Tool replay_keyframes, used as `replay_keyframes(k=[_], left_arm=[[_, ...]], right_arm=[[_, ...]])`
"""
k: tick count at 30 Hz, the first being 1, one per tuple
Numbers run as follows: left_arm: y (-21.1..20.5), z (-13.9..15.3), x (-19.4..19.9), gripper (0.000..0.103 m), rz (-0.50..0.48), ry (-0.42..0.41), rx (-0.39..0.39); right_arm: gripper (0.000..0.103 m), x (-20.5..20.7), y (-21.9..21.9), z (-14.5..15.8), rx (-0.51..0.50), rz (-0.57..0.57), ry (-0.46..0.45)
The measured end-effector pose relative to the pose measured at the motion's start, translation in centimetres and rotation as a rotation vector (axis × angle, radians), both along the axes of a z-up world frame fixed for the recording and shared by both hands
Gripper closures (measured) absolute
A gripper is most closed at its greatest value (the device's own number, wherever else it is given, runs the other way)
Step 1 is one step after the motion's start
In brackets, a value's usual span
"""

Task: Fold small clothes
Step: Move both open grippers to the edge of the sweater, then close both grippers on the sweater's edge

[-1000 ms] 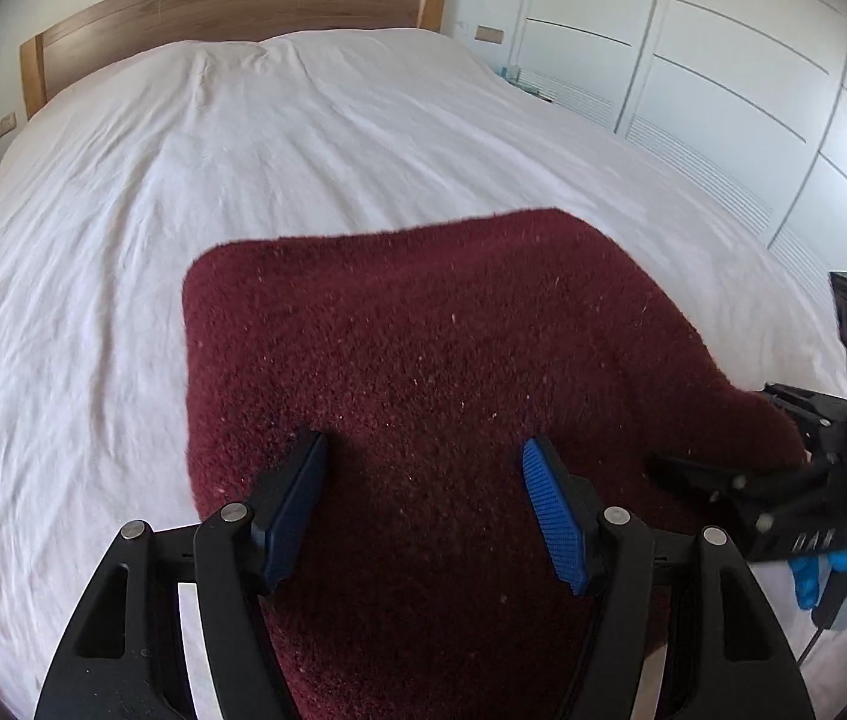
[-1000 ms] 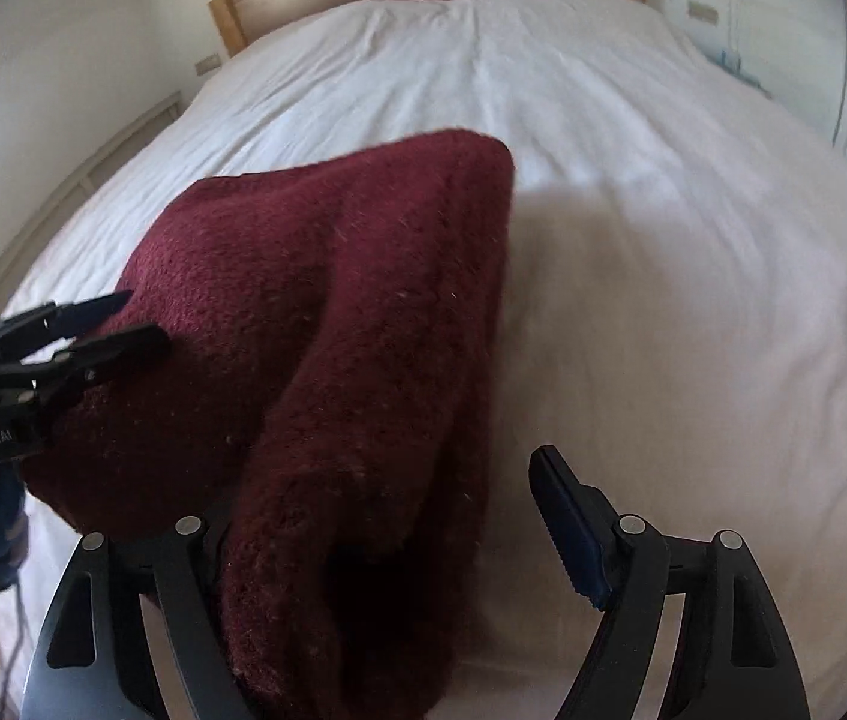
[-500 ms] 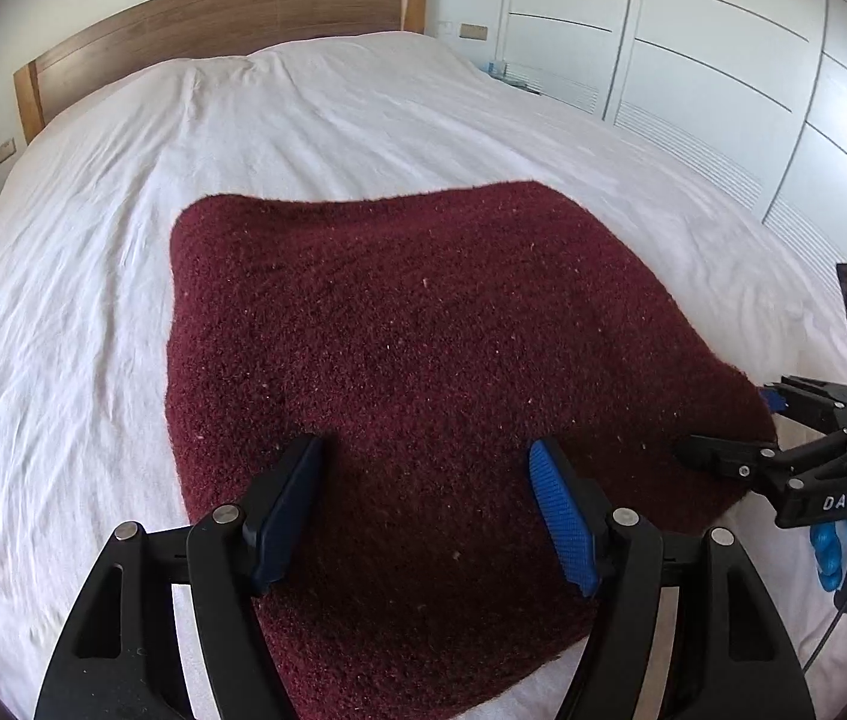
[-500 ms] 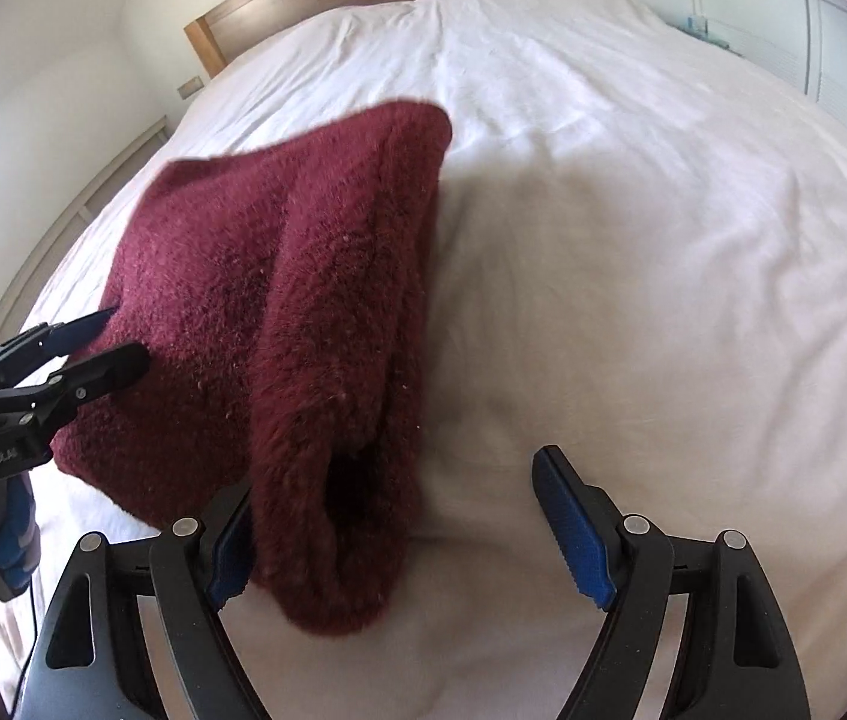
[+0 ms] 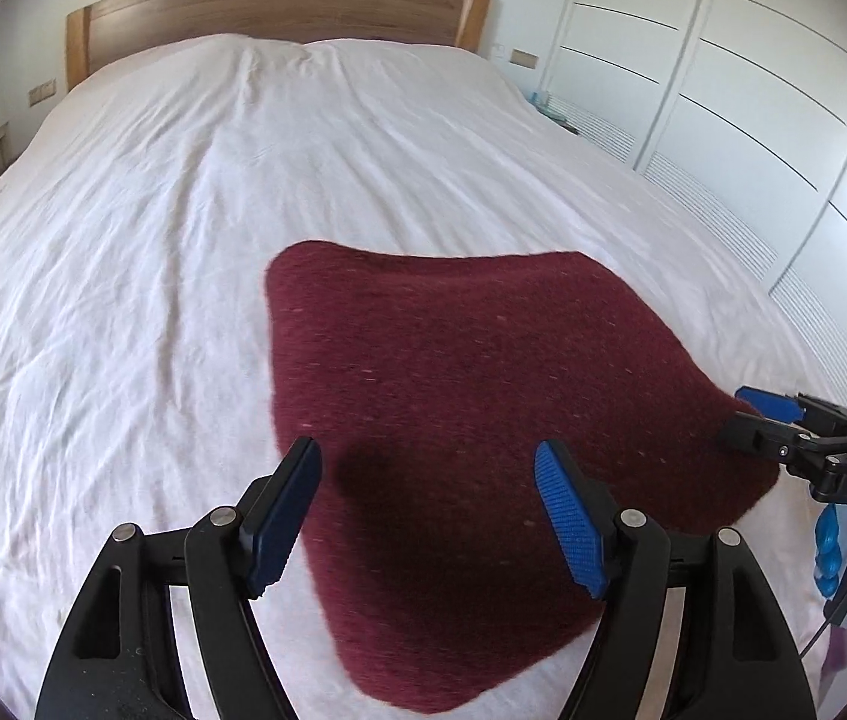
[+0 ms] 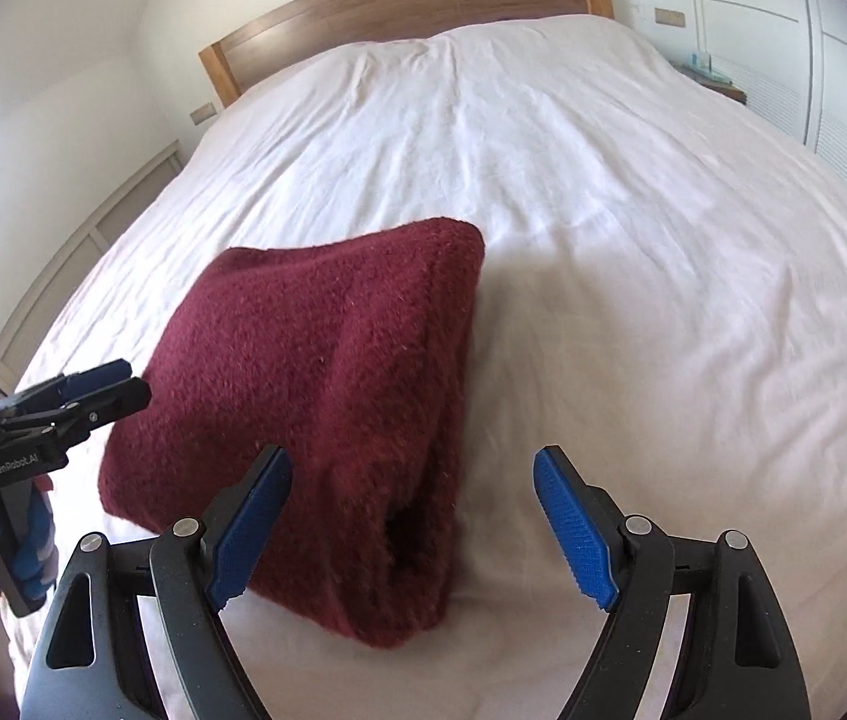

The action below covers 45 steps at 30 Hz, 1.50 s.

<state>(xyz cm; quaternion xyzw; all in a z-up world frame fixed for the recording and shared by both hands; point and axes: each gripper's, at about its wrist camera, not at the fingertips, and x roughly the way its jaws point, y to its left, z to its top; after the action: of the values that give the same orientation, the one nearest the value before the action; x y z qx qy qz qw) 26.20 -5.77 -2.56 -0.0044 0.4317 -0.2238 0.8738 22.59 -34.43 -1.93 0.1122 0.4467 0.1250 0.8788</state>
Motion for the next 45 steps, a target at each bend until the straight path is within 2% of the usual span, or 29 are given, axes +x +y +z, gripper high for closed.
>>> replay_keyframes(k=[6, 9, 14, 19, 22, 32, 37, 45], left_arm=[[2.0, -0.1, 1.6, 0.034, 0.051, 0.053, -0.038], [2.2, 0.2, 1.9, 0.034, 0.052, 0.048, -0.039], [2.5, 0.1, 1.9, 0.034, 0.058, 0.052, -0.048], [2.1, -0.8, 2.4, 0.034, 0.056, 0.081, -0.053], [2.1, -1.3, 2.7, 0.027, 0.065, 0.094, -0.067], [3.3, -2.7, 4.5, 0.024, 0.059, 0.178, -0.194], [3.4, -3.4, 4.9, 0.017, 0.051, 0.207, -0.223], [2.7, -4.6, 5.2, 0.014, 0.022, 0.263, -0.266]], right_arm=[[0.019, 2.3, 1.0, -0.3, 0.001, -0.011, 0.027], [0.019, 2.4, 1.5, 0.3, -0.02, -0.004, 0.0], [0.019, 2.0, 3.0, 2.2, 0.008, 0.054, -0.069], [0.019, 1.9, 4.6, 2.5, 0.007, 0.091, -0.083], [0.019, 2.4, 4.6, 1.7, -0.01, 0.075, -0.058], [0.019, 4.5, 3.3, -1.7, -0.022, 0.061, 0.023], [0.019, 4.7, 3.0, -3.2, -0.034, 0.072, 0.05], [0.014, 5.4, 2.0, -5.6, 0.033, 0.083, 0.116]])
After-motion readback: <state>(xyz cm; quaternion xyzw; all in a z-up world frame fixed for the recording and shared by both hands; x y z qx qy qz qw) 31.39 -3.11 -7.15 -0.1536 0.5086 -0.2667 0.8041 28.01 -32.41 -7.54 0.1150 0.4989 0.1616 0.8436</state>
